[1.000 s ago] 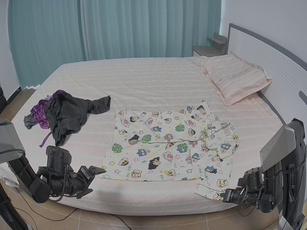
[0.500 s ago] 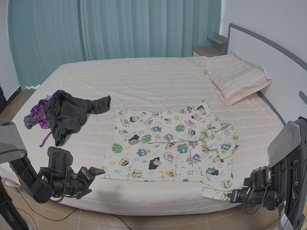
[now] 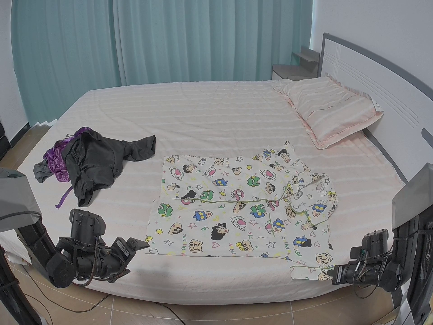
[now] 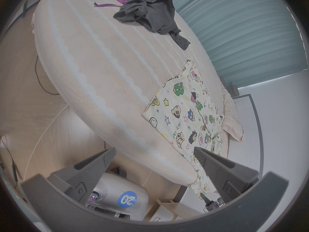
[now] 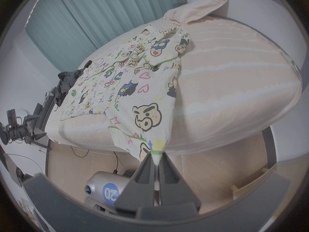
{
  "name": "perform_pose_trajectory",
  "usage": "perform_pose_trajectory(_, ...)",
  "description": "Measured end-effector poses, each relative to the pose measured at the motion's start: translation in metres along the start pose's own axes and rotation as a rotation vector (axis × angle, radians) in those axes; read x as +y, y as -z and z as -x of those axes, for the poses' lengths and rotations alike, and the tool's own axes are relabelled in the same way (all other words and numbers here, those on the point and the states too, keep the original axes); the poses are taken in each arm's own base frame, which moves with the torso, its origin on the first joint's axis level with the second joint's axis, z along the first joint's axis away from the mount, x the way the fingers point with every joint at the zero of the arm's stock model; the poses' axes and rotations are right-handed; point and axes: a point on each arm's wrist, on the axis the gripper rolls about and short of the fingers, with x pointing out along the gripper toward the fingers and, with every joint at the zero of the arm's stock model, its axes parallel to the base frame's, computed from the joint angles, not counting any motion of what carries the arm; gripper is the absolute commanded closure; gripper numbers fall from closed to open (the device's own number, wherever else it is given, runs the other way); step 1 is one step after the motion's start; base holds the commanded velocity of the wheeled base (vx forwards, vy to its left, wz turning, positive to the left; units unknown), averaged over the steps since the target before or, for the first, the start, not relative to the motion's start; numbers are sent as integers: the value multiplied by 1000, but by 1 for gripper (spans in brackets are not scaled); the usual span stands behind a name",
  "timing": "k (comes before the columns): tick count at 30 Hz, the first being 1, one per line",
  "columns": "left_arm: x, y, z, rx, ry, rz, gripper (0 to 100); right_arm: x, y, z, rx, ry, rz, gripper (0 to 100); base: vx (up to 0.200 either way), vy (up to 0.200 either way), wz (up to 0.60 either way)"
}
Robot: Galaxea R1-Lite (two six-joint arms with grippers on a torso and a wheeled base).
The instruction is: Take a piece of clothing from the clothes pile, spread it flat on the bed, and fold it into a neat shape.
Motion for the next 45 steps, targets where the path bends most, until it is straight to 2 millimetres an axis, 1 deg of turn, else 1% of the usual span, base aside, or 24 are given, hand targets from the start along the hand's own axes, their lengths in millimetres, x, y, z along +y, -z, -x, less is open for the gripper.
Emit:
perform_pose_trajectory(4,0,0,0,1,-1,-1,0,-3,-3,3,-13,7,30,100,0,0,0)
perform_pose_trajectory(8,0,1,0,3,-2,-2,0,-1,-6,7,-29,2,49,100,0,0,0)
perform_pose_trajectory(13,1,2,0,7,-4,-4,0,1,-4,9,-11,-2,59,100,0,0,0)
perform_pose_trajectory(14,0,2,0,8,-4,-5,0,2,-4,9,-12,-3,61,0,0,0,0)
perform_pose_trajectory(19,0,2,0,8,-4,-6,0,1,-1,9,19,3,54,0,0,0,0)
perform_pose_trajectory(24,0,2,0,9,-2,-6,0,1,-5,9,-17,-3,23,0,0,0,0)
perform_pose_trajectory(27,0,3,0,9,0,-6,0,1,-9,9,-57,-13,-40,0,0,0,0)
perform_pose_trajectory(33,-1,3,1,8,3,-8,0,6,-22,10,-181,-71,-228,0,0,0,0)
perform_pose_trajectory(35,-1,2,1,7,4,-8,0,6,-23,10,-191,-82,-275,0,0,0,0)
perform_pose_trajectory(42,-6,-1,-1,-28,9,20,0,6,-21,7,-173,-82,-315,0,0,0,0)
perform_pose_trajectory(45,-7,-3,-1,-34,13,37,0,5,-20,6,-170,-81,-316,0,200,0,0)
